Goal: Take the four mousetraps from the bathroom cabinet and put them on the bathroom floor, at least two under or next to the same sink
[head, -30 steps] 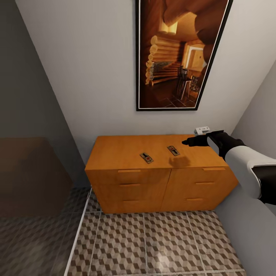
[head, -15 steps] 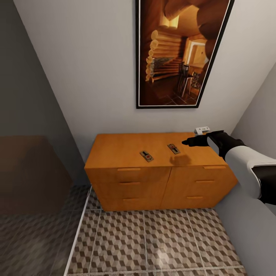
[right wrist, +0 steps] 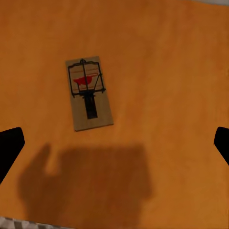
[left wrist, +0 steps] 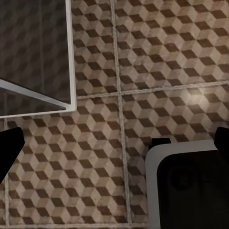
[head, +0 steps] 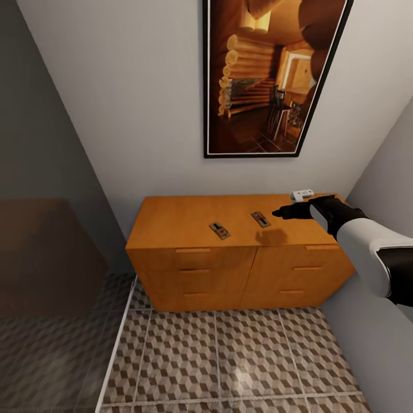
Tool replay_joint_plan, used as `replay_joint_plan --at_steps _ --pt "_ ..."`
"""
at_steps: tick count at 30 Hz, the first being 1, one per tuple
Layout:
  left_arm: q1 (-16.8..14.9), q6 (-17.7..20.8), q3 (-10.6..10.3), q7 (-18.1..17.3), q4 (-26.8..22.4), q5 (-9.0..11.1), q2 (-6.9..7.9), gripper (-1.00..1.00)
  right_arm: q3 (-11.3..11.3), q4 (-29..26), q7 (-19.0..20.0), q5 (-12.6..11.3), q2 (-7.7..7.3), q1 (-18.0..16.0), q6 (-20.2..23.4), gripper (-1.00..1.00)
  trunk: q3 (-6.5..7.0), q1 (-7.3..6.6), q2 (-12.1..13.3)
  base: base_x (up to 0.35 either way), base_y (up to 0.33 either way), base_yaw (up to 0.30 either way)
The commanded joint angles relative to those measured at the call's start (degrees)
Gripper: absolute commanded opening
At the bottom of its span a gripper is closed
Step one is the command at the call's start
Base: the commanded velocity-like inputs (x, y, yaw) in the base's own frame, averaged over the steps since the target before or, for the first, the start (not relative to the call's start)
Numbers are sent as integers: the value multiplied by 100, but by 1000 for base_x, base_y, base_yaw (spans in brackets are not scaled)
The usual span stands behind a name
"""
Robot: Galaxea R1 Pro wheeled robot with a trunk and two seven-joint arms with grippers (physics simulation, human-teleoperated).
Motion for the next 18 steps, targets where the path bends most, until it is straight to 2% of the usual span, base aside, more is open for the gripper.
replay_joint_plan --at_steps 1,12,18 --pt "-10 -32 -49 -2 21 43 -3 100 27 -10 31 29 -4 -3 25 100 -18 3 -11 0 0 0" --pt "-10 -32 -50 -1 23 42 -4 100 33 -13 -119 53 -61 -3 23 100 -51 3 -11 0 68 0" --pt "-10 -32 -48 0 22 42 -4 100 35 -17 -320 238 -60 -3 23 100 -52 3 -11 0 37 0"
